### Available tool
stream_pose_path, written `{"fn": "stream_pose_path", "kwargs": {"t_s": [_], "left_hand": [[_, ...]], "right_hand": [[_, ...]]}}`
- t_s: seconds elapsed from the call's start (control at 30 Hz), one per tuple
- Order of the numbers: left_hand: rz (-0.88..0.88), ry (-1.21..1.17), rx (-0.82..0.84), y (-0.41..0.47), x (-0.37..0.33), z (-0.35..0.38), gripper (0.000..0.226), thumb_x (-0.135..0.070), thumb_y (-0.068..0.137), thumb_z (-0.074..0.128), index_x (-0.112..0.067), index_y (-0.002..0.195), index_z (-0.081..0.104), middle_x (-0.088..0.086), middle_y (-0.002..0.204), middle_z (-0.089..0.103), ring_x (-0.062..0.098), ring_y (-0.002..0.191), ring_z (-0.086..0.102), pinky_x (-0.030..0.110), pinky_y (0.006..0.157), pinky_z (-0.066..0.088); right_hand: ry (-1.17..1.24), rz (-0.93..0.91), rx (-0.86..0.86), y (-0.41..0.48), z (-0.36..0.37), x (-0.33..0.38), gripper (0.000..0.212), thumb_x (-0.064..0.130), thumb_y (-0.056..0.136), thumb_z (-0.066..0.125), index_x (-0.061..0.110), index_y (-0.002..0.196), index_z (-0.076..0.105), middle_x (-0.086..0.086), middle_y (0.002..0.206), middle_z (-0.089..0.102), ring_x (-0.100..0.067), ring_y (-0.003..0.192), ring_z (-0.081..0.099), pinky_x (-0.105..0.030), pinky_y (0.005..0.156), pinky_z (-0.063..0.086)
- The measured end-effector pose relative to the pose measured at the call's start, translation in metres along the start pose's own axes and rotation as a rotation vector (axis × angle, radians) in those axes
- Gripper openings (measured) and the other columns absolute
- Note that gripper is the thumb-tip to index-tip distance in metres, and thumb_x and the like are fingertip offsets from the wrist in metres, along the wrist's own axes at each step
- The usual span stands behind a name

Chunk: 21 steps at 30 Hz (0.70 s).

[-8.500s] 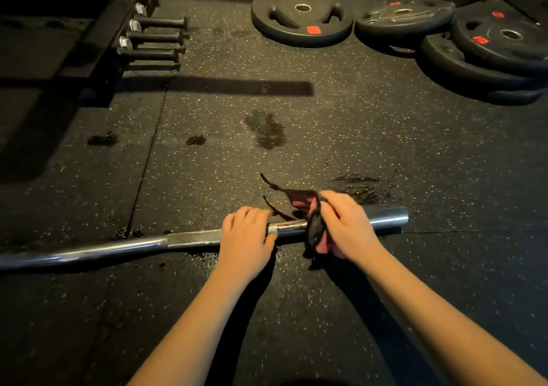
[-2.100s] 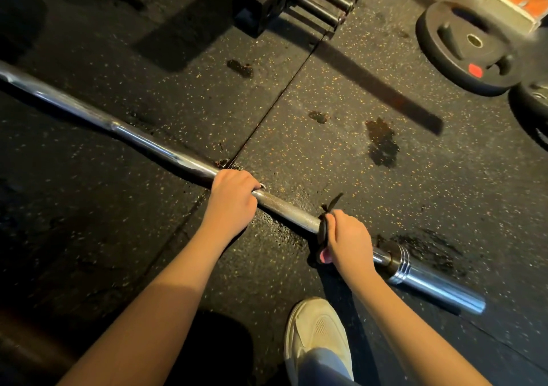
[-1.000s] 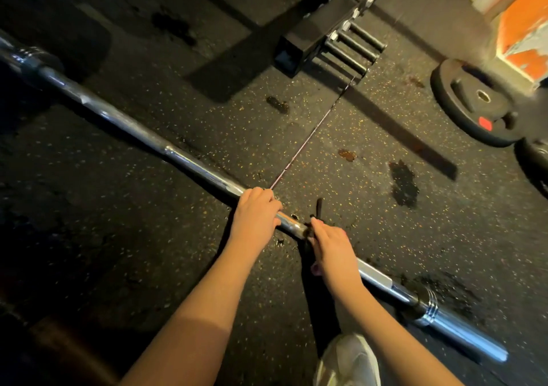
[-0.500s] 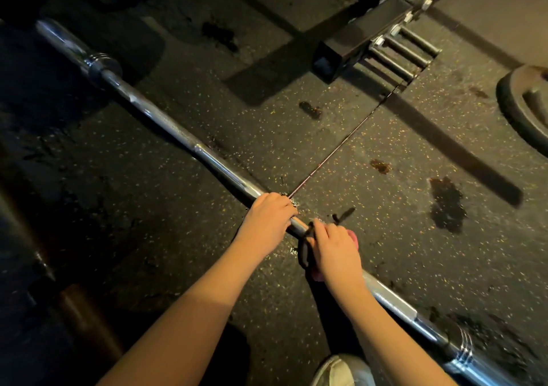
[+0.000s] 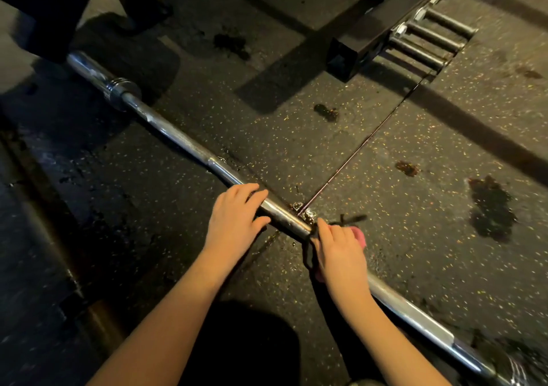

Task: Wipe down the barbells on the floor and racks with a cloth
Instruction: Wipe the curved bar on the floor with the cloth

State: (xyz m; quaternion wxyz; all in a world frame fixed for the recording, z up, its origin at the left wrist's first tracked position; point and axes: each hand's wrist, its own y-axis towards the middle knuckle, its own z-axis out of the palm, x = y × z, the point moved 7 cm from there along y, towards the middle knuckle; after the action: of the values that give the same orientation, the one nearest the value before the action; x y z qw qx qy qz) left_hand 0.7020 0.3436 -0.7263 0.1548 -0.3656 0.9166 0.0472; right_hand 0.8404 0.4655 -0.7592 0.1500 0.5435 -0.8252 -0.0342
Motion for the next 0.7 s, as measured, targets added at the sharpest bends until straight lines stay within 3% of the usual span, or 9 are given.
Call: {"fn": "stream_pose_path", "kwargs": {"t_s": [0.1, 0.23, 0.4, 0.53, 0.63, 0.7], "left_hand": [[-0.011, -0.018, 0.043, 0.000, 0.006, 0.004, 0.052, -0.035, 0.091, 0.061, -0.025, 0.140, 0.047, -0.005, 0.143, 0.042, 0.015, 0.133, 0.033, 0.034, 0.110, 0.029], [-0.021, -0.066, -0.003, 0.001, 0.010, 0.005, 0.048, -0.032, 0.090, 0.063, -0.023, 0.136, 0.052, -0.005, 0.138, 0.047, 0.015, 0.130, 0.036, 0.037, 0.106, 0.035], [-0.026, -0.131, 0.014, -0.002, 0.012, 0.005, 0.051, -0.010, 0.090, 0.059, -0.024, 0.138, 0.049, -0.006, 0.140, 0.045, 0.013, 0.132, 0.034, 0.039, 0.110, 0.036], [-0.022, -0.169, -0.006, -0.004, 0.012, 0.006, 0.061, 0.008, 0.082, 0.057, -0.021, 0.136, 0.052, -0.003, 0.139, 0.046, 0.016, 0.132, 0.035, 0.042, 0.107, 0.040], [-0.021, -0.184, -0.008, -0.005, 0.015, 0.005, 0.064, 0.010, 0.083, 0.055, -0.021, 0.139, 0.049, -0.005, 0.142, 0.044, 0.014, 0.135, 0.032, 0.037, 0.111, 0.035], [-0.035, -0.227, 0.026, -0.005, 0.018, 0.003, 0.064, 0.009, 0.086, 0.052, -0.023, 0.141, 0.046, -0.009, 0.145, 0.040, 0.009, 0.137, 0.028, 0.032, 0.114, 0.028]], "right_hand": [[0.144, -0.042, 0.081, 0.012, 0.010, 0.021, 0.036, 0.018, 0.079, 0.063, 0.001, 0.111, 0.061, -0.010, 0.095, 0.064, -0.028, 0.082, 0.059, -0.035, 0.072, 0.046], [0.104, -0.037, 0.256, -0.022, 0.005, -0.007, 0.085, 0.005, 0.055, 0.085, 0.001, 0.132, 0.048, -0.011, 0.127, 0.055, -0.027, 0.104, 0.056, -0.038, 0.082, 0.051], [-0.084, 0.038, 0.219, -0.006, 0.012, 0.000, 0.069, 0.029, 0.062, 0.087, -0.003, 0.115, 0.056, -0.014, 0.096, 0.061, -0.029, 0.085, 0.059, -0.038, 0.073, 0.052], [0.028, -0.088, 0.268, 0.052, 0.033, 0.049, 0.053, 0.034, 0.080, 0.074, -0.002, 0.113, 0.056, -0.013, 0.099, 0.061, -0.029, 0.089, 0.058, -0.039, 0.077, 0.049], [0.114, -0.089, 0.260, 0.042, 0.026, 0.044, 0.065, 0.023, 0.071, 0.083, -0.005, 0.121, 0.054, -0.015, 0.103, 0.061, -0.029, 0.089, 0.061, -0.037, 0.070, 0.054], [0.158, -0.052, 0.305, 0.012, 0.019, 0.020, 0.093, 0.015, 0.060, 0.087, -0.003, 0.138, 0.041, -0.015, 0.120, 0.056, -0.027, 0.101, 0.059, -0.037, 0.078, 0.055]]}}
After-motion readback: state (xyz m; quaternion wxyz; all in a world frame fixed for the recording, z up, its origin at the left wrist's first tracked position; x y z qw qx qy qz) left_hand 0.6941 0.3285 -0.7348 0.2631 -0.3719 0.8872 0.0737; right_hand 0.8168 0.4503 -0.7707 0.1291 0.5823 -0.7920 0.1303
